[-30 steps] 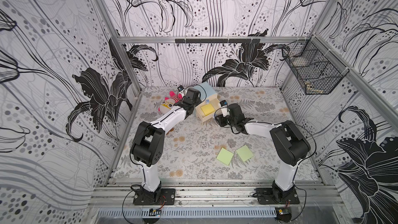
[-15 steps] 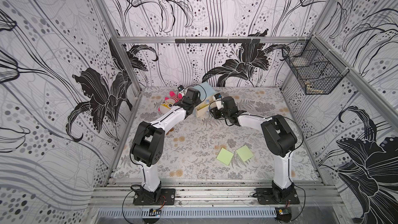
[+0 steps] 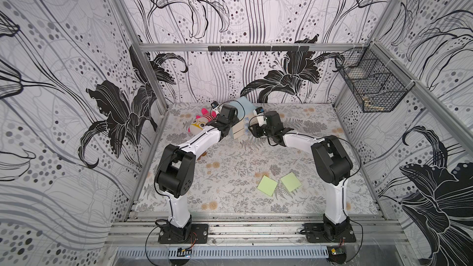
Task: Please put the sticky notes in the drawer by color
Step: Close the drawer in the storage box, then move the storage box to the center of the board.
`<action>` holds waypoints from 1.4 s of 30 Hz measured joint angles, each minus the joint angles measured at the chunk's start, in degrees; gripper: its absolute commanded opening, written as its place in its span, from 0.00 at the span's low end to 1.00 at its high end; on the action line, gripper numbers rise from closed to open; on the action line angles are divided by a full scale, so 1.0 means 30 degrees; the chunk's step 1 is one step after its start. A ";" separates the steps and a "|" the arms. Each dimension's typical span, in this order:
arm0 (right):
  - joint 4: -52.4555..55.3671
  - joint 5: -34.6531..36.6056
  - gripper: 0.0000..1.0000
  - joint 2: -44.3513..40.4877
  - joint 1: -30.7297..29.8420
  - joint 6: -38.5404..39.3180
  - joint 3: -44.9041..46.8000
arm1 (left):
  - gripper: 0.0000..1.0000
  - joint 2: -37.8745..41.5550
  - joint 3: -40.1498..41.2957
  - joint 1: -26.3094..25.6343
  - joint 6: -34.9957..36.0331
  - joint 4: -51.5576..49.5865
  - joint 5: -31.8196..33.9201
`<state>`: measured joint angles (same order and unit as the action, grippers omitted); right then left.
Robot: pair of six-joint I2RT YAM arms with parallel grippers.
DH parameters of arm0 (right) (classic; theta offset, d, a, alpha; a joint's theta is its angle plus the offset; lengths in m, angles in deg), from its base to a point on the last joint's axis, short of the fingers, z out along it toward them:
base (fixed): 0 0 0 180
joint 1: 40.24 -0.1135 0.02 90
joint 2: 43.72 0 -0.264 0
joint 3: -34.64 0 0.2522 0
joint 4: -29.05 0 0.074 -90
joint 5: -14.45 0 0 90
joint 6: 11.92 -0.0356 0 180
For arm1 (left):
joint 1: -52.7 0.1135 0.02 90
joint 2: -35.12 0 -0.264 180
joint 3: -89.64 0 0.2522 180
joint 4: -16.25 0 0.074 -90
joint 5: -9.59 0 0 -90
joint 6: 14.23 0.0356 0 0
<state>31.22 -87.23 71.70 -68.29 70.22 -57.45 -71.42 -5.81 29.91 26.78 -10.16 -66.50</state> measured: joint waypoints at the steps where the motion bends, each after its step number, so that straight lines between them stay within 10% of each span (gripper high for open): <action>1: 0.0066 -0.0306 0.68 -0.0612 0.0306 -0.0022 0.0342 | 0.64 0.0058 0.0095 0.0000 0.0058 0.0015 -0.0007; 10: 0.2645 -0.3504 0.87 0.0750 0.3053 -0.1239 -0.6703 | 0.94 0.0452 0.0750 0.0036 0.0517 0.1013 -0.0204; 21: 0.9894 -0.5770 0.89 0.8437 0.2965 -0.1100 -1.8804 | 0.83 -0.1384 -0.0772 0.0262 0.0663 0.1756 -0.0903; 33: 1.1417 -0.7694 0.58 0.9333 0.3177 -0.1792 -1.9460 | 0.70 -0.1574 -0.0889 0.0656 0.1333 0.2113 -0.2193; 42: 1.0258 -0.7956 0.56 0.7016 0.3555 -0.1639 -1.5540 | 0.71 -0.1100 0.0313 0.0670 0.1734 0.3570 -0.3577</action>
<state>61.99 -111.10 92.75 -57.63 65.30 -104.07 -74.72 -4.87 31.92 31.98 0.55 -77.23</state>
